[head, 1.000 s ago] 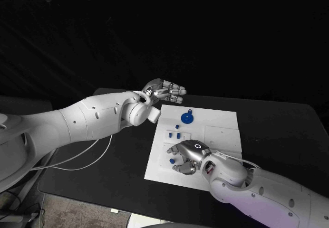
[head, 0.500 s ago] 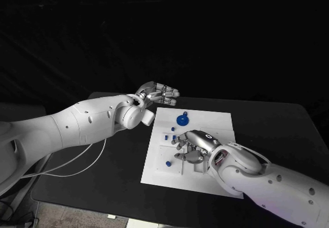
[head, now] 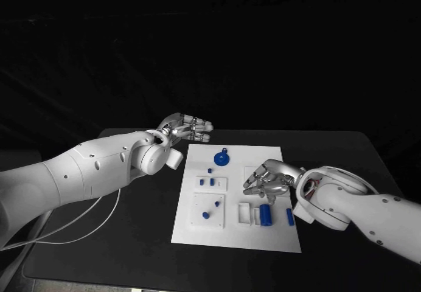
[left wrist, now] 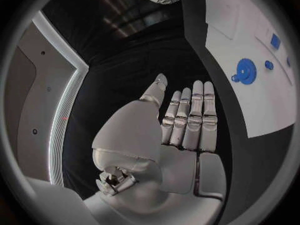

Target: Assemble the parts on the task board

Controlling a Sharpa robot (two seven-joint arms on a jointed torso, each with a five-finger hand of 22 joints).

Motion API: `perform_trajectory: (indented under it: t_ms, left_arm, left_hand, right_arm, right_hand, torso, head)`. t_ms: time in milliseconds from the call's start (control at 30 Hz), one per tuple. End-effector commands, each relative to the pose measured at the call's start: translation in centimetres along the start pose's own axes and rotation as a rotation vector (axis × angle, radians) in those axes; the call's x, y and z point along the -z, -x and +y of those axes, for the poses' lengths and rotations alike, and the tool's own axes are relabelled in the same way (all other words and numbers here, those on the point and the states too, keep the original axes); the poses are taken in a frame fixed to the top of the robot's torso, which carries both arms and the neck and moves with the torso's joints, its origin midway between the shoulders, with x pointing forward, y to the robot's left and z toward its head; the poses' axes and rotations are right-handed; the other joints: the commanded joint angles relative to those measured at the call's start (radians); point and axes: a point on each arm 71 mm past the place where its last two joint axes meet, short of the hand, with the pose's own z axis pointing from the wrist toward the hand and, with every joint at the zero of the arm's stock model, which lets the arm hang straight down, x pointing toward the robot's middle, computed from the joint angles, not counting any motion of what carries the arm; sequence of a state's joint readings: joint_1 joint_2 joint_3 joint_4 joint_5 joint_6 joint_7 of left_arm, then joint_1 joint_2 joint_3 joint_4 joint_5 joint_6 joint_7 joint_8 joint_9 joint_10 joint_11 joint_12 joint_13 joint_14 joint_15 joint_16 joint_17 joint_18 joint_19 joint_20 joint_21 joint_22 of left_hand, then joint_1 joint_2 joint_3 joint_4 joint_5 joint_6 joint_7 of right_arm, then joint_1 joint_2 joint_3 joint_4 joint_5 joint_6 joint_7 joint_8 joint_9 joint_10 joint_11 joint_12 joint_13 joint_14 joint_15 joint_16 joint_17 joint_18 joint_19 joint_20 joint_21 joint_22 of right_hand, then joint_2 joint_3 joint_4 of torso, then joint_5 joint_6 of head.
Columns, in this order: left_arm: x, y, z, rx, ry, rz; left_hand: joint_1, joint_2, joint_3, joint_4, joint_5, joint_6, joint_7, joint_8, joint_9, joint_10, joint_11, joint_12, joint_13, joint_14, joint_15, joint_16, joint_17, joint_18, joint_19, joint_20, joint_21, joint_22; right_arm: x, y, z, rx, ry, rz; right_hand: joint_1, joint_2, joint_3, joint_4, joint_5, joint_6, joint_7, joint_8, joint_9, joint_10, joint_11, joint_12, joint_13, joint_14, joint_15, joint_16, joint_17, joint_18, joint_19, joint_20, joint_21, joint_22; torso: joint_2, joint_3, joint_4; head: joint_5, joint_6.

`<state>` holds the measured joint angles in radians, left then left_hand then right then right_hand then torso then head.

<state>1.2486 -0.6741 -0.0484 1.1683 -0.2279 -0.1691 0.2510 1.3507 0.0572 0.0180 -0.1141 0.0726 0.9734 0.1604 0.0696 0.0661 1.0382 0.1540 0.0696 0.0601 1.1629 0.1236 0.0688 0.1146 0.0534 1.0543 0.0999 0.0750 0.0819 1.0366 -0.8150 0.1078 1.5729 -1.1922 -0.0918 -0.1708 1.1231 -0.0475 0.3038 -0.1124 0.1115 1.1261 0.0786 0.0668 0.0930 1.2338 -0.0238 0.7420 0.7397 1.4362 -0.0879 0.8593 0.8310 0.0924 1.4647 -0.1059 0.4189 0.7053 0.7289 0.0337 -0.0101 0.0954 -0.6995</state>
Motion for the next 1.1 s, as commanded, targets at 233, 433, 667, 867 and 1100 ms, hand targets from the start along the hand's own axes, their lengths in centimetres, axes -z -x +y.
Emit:
perform_trajectory:
  t_ms: [233, 433, 667, 867, 1100]
  left_arm:
    - [0.5, 0.2, 0.8, 0.009, 0.002, 0.017]
    - [0.9, 0.0, 1.1, 0.022, -0.005, 0.047]
    - [1.4, -0.4, 1.3, 0.033, -0.023, 0.090]
    - [1.6, -0.7, 1.3, 0.041, -0.041, 0.106]
    - [1.7, -1.1, 1.2, 0.051, -0.047, 0.137]
  left_hand:
    - [-0.004, 0.005, 0.001, 0.006, -0.006, -0.007, 0.000, 0.001, 0.001, -0.005, -0.002, 0.003, 0.000, -0.003, -0.003, -0.001, 0.001, 0.003, 0.006, 0.003, 0.006, 0.000]
    - [-0.058, -0.027, -0.041, 0.035, -0.010, -0.011, 0.001, 0.001, 0.001, -0.010, 0.000, 0.003, 0.001, -0.009, 0.001, -0.002, 0.001, 0.001, 0.002, 0.007, 0.003, -0.002]
    - [-0.052, -0.018, -0.112, 0.064, -0.009, -0.011, 0.000, 0.004, 0.002, 0.027, -0.010, 0.018, 0.001, -0.010, -0.001, -0.001, 0.005, -0.001, 0.001, 0.006, 0.002, -0.004]
    - [-0.047, 0.001, -0.122, 0.060, -0.008, 0.015, -0.010, 0.008, 0.003, 0.070, -0.023, 0.017, 0.000, 0.001, -0.006, -0.001, 0.007, -0.007, -0.003, 0.003, 0.000, -0.005]
    - [-0.049, 0.012, -0.134, 0.059, -0.008, 0.024, -0.013, 0.003, 0.002, 0.110, -0.033, -0.005, 0.000, 0.057, -0.022, -0.003, 0.013, -0.053, -0.076, -0.007, -0.002, -0.009]
  right_arm:
    - [2.2, 0.5, -3.6, -0.022, -0.230, 0.157]
    - [3.0, 0.4, -4.8, 0.004, -0.318, 0.179]
    - [3.4, -0.5, -5.9, -0.048, -0.431, 0.213]
    - [3.2, -1.6, -6.3, -0.086, -0.487, 0.223]
    - [2.5, -2.9, -6.6, -0.050, -0.526, 0.219]
  right_hand:
    - [-0.018, -0.033, 0.004, 0.080, -0.007, 0.030, -0.020, -0.003, 0.106, 0.082, -0.008, 0.257, 0.378, 0.012, -0.004, 0.177, 0.297, -0.005, 0.003, -0.009, 0.097, 0.128]
    - [-0.047, 0.002, 0.025, 0.054, -0.008, 0.005, -0.015, -0.003, 0.123, 0.098, -0.005, 0.263, 0.440, 0.021, -0.001, 0.181, 0.334, -0.002, -0.003, -0.006, 0.127, 0.181]
    - [-0.077, -0.032, 0.016, 0.076, -0.011, -0.057, 0.006, -0.004, 0.099, 0.102, 0.007, 0.254, 0.458, 0.024, 0.007, 0.182, 0.348, 0.004, -0.001, 0.002, 0.150, 0.215]
    - [-0.089, -0.059, 0.017, 0.127, -0.017, -0.063, 0.008, -0.004, 0.073, 0.108, 0.009, 0.251, 0.472, 0.026, 0.009, 0.184, 0.357, 0.010, 0.001, 0.005, 0.149, 0.238]
    - [-0.123, -0.084, 0.075, 0.168, -0.059, -0.067, 0.008, -0.003, 0.067, 0.111, 0.009, 0.249, 0.479, 0.027, 0.009, 0.185, 0.362, 0.010, 0.004, 0.005, 0.145, 0.252]
  torso:
    - [-0.012, 0.0064, -0.0046]
    - [-0.014, 0.0064, -0.0050]
    - [-0.012, 0.0034, -0.0027]
    - [-0.011, 0.0035, -0.0018]
    - [-0.010, 0.0026, -0.0023]
  head:
    - [-0.013, -0.008]
    - [-0.017, -0.011]
    - [-0.027, -0.010]
    - [-0.032, -0.010]
    - [-0.038, -0.011]
